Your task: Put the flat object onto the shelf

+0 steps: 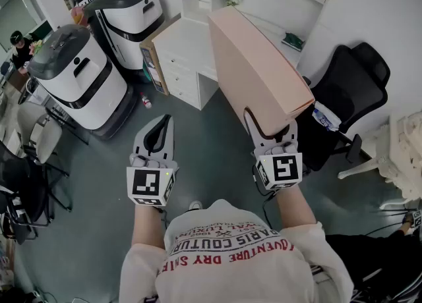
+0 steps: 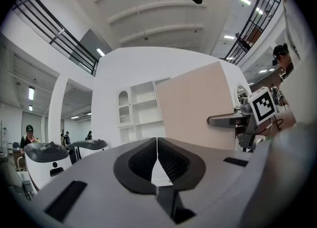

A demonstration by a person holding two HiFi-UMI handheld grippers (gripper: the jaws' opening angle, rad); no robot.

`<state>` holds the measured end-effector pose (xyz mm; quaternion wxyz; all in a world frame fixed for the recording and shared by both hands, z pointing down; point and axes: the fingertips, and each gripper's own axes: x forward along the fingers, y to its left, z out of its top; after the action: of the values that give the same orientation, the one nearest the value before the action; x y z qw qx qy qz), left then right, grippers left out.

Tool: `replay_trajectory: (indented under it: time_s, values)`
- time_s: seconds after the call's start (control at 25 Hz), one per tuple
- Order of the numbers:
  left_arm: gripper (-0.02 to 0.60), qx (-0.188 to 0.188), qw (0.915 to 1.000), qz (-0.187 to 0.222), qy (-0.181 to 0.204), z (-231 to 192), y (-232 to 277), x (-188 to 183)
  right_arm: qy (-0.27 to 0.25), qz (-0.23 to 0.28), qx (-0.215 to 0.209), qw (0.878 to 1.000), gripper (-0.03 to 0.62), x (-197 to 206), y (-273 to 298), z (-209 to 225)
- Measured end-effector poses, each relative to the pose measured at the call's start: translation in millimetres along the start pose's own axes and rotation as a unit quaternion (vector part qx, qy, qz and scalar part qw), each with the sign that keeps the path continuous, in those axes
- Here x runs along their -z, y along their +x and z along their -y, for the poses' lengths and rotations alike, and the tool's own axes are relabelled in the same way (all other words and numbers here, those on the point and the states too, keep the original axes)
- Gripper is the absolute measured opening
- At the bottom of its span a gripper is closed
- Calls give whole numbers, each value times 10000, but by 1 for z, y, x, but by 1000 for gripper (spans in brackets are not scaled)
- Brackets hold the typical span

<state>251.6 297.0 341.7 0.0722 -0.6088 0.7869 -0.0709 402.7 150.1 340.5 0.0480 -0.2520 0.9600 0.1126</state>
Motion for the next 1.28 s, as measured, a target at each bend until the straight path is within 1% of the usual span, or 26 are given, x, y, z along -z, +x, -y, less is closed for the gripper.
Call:
replay_trajectory:
  time_s: [0.12,0.36,0.56,0.68,0.84,0.96,1.12,1.28]
  values:
    - [18,29,10000,3,2,-3,6,-1,-75,8,-23,10000,299,-1,6,2]
    - [18,104,9999,-9,-65,-16,16,4,46,-82,121,9999,299,3,17,2]
    - [18,272,9995,-3,-153,-31,25,12,182,-126,51,9997,302,4,27,-9]
    - [18,423,9990,4,-172,-47,29,21,203,-144,126,9996,301,7,39,-20]
    - [18,595,9981,48,-151,-78,38,27,334,-249,508,9978,301,10,63,-29]
    - [18,629,9979,15,-131,-99,49,34,507,-294,656,9961,301,15,80,-31]
    - [18,638,9976,-71,-262,-116,64,48,478,-409,681,9957,301,26,103,-29]
    - [18,586,9975,-213,-329,-130,89,65,445,-489,609,9960,301,41,134,-23]
